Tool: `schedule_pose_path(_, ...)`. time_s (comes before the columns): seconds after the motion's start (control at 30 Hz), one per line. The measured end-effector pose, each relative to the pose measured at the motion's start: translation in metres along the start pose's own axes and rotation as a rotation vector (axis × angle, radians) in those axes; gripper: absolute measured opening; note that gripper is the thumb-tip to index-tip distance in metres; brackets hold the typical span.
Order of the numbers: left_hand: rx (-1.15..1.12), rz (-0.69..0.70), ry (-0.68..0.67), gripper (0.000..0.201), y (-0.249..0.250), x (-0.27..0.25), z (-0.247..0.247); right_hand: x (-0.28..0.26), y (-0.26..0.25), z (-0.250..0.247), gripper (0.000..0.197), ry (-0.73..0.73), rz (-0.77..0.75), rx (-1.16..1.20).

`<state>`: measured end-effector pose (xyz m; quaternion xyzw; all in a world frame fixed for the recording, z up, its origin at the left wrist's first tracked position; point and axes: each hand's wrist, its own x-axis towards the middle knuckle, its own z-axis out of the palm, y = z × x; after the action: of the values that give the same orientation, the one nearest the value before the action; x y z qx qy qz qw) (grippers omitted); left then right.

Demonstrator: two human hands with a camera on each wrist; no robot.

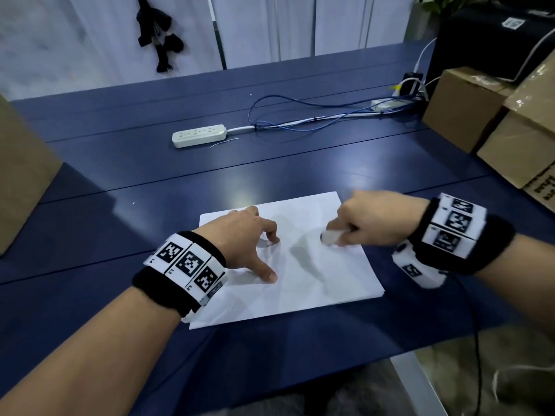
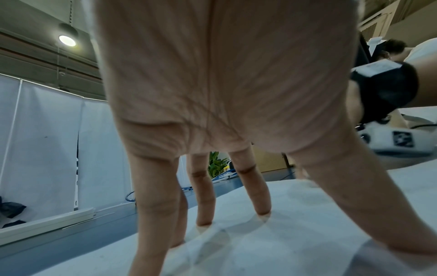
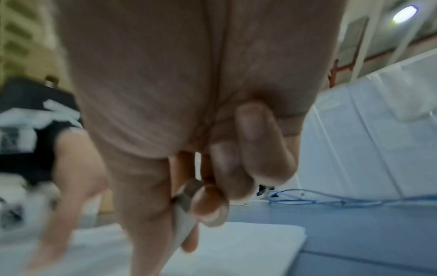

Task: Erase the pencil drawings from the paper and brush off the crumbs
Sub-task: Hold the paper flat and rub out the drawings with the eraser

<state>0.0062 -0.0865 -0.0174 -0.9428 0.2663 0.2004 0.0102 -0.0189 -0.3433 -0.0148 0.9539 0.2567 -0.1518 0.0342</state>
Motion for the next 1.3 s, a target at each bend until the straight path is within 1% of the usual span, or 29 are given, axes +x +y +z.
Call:
schedule_pose_path(0.03,0.001,-0.004,0.000,0.069,-0.001,0.000,0.000,-0.006,-0.004,0.000,0.020,-0.049,-0.086,0.066)
schedule_pose_path(0.07,0.002,-0.004,-0.001,0.069,0.000,0.001,0.001,-0.012,-0.010,0.001,0.026,-0.115,-0.156,0.131)
schedule_pose_path(0.1,0.002,-0.006,-0.002,0.069,0.000,0.001,0.001,-0.016,-0.014,0.002,0.031,-0.170,-0.200,0.177)
schedule_pose_path(0.13,0.001,-0.007,-0.004,0.069,0.000,0.002,0.000,-0.017,-0.017,0.001,0.032,-0.188,-0.206,0.197)
schedule_pose_path(0.17,0.002,-0.006,-0.007,0.068,0.001,0.002,0.000,-0.013,-0.016,0.001,0.031,-0.154,-0.175,0.185)
schedule_pose_path(0.27,-0.008,-0.001,-0.007,0.069,0.001,0.001,0.000,0.005,-0.004,-0.004,0.022,0.027,0.035,0.010)
schedule_pose_path(0.33,-0.011,-0.001,-0.005,0.069,0.001,0.001,0.001,0.009,0.004,-0.001,0.022,0.091,0.080,-0.061)
schedule_pose_path(0.37,-0.010,-0.001,-0.002,0.069,0.000,0.000,0.001,0.007,0.004,0.002,0.021,0.082,0.059,-0.038)
schedule_pose_path(0.43,-0.015,-0.003,-0.002,0.070,-0.001,0.000,0.002,-0.006,-0.003,0.004,0.016,-0.025,-0.064,0.114)
schedule_pose_path(0.5,-0.018,0.002,-0.004,0.070,-0.002,0.002,0.002,-0.018,-0.014,0.005,0.031,-0.176,-0.167,0.250)
schedule_pose_path(0.53,-0.015,0.004,-0.005,0.070,-0.002,0.002,0.002,-0.019,-0.016,0.005,0.033,-0.187,-0.177,0.266)
schedule_pose_path(0.57,-0.012,0.005,-0.006,0.070,-0.001,0.002,0.002,-0.016,-0.014,0.004,0.030,-0.144,-0.149,0.243)
schedule_pose_path(0.63,-0.014,0.004,-0.005,0.070,-0.001,0.003,0.002,-0.005,-0.006,-0.001,0.020,-0.023,-0.004,0.110)
schedule_pose_path(0.67,-0.017,0.003,-0.004,0.070,-0.001,0.002,0.002,0.000,-0.002,-0.003,0.019,0.030,0.052,0.013)
schedule_pose_path(0.7,-0.015,0.002,-0.005,0.070,-0.001,0.002,0.002,0.003,0.001,-0.002,0.023,0.064,0.081,-0.059)
schedule_pose_path(0.73,-0.012,0.002,-0.004,0.069,-0.001,0.002,0.002,0.004,0.004,0.001,0.025,0.068,0.088,-0.084)
schedule_pose_path(0.77,-0.011,0.001,-0.001,0.069,-0.002,0.001,0.002,0.001,0.004,0.004,0.026,0.048,0.064,-0.063)
schedule_pose_path(0.8,-0.012,0.002,0.001,0.069,-0.002,0.001,0.002,-0.004,0.001,0.005,0.026,0.002,0.014,0.010)
schedule_pose_path(0.87,-0.014,0.003,0.002,0.069,-0.003,0.002,0.003,-0.018,-0.009,0.006,0.031,-0.143,-0.101,0.199)
schedule_pose_path(0.9,-0.017,0.004,0.000,0.069,-0.002,0.002,0.003,-0.022,-0.014,0.006,0.033,-0.200,-0.136,0.237)
schedule_pose_path(0.93,-0.019,0.004,-0.004,0.069,-0.002,0.003,0.003,-0.022,-0.015,0.005,0.033,-0.197,-0.148,0.232)
schedule_pose_path(0.97,-0.020,0.003,-0.006,0.069,-0.002,0.003,0.003,-0.018,-0.013,0.004,0.030,-0.139,-0.121,0.197)
schedule_pose_path(1.0,-0.018,0.003,-0.006,0.069,-0.002,0.004,0.002,-0.011,-0.009,0.002,0.026,-0.075,-0.061,0.142)
schedule_pose_path(1.03,-0.016,0.003,-0.006,0.069,-0.001,0.004,0.002,-0.004,-0.005,-0.001,0.026,-0.014,0.011,0.068)
schedule_pose_path(1.07,-0.016,0.002,-0.006,0.069,-0.001,0.004,0.002,0.001,-0.001,-0.002,0.030,0.035,0.073,-0.003)
schedule_pose_path(1.13,-0.007,0.005,0.000,0.069,-0.001,0.003,0.002,0.003,0.006,0.001,0.031,0.060,0.112,-0.040)
schedule_pose_path(1.2,-0.005,0.006,0.004,0.069,-0.002,0.002,0.003,-0.006,0.004,0.004,0.020,0.016,0.033,0.058)
schedule_pose_path(1.23,-0.008,0.007,0.003,0.069,-0.002,0.002,0.003,-0.014,0.000,0.006,0.019,-0.039,-0.027,0.128)
schedule_pose_path(1.3,-0.008,0.007,0.004,0.070,-0.003,0.003,0.002,-0.026,-0.006,0.008,0.030,-0.141,-0.122,0.201)
